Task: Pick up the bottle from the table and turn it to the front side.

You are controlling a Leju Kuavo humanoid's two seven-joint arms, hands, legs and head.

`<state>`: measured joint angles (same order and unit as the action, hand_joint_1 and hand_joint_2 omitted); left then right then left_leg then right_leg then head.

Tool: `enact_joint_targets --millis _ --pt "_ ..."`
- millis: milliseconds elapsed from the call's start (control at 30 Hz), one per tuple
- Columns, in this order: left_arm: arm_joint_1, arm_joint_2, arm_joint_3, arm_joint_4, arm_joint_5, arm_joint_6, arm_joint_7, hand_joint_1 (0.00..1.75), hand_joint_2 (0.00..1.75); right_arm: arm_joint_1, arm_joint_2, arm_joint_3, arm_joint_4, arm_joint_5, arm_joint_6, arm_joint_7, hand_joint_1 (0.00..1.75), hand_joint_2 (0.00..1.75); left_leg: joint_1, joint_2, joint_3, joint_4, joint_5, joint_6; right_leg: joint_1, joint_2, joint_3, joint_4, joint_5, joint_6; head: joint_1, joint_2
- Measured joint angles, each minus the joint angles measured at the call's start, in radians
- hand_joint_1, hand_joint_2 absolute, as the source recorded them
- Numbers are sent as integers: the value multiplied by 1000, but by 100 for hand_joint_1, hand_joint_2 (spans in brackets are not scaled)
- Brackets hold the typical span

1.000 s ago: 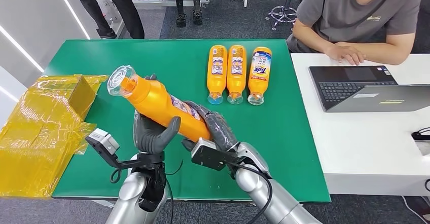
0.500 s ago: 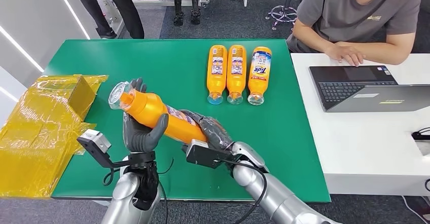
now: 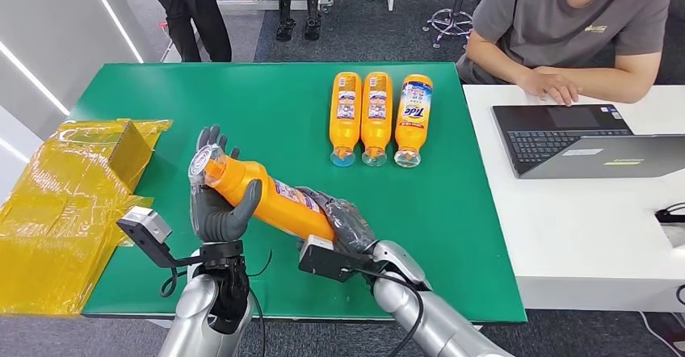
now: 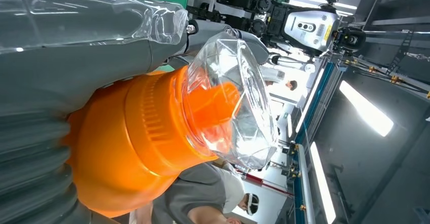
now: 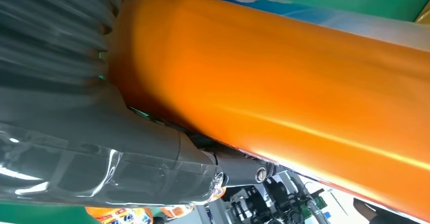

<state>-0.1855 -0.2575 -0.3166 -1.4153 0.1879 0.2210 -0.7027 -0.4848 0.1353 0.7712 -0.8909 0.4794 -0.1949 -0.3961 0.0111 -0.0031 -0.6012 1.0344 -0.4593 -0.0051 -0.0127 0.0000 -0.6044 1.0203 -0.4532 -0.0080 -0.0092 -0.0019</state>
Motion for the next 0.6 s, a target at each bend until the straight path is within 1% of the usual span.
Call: enact_joint_targets --millis 67,200,400,533,600 --pt "0 0 0 0 -1 0 0 173 175 3 0 0 -3 2 0 1 175 175 0 0 0 0 0 0 0 0 0 0 0 0 0 0" --pt "0 3 0 5 12 -17 0 175 175 9 -1 -1 -15 14 2 7 175 175 0 0 0 0 0 0 0 0 0 0 0 0 0 0" --pt "-7 15 -12 34 39 -100 1 175 175 21 -11 -11 -27 30 -28 -1 175 175 0 0 0 0 0 0 0 0 0 0 0 0 0 0" --pt "-16 17 -17 49 48 -122 4 175 175 39 -19 -21 -47 32 -39 -2 175 175 0 0 0 0 0 0 0 0 0 0 0 0 0 0" --pt "-19 18 -20 53 48 -126 6 175 175 48 -22 -25 -58 32 -46 -1 163 175 0 0 0 0 0 0 0 0 0 0 0 0 0 0"
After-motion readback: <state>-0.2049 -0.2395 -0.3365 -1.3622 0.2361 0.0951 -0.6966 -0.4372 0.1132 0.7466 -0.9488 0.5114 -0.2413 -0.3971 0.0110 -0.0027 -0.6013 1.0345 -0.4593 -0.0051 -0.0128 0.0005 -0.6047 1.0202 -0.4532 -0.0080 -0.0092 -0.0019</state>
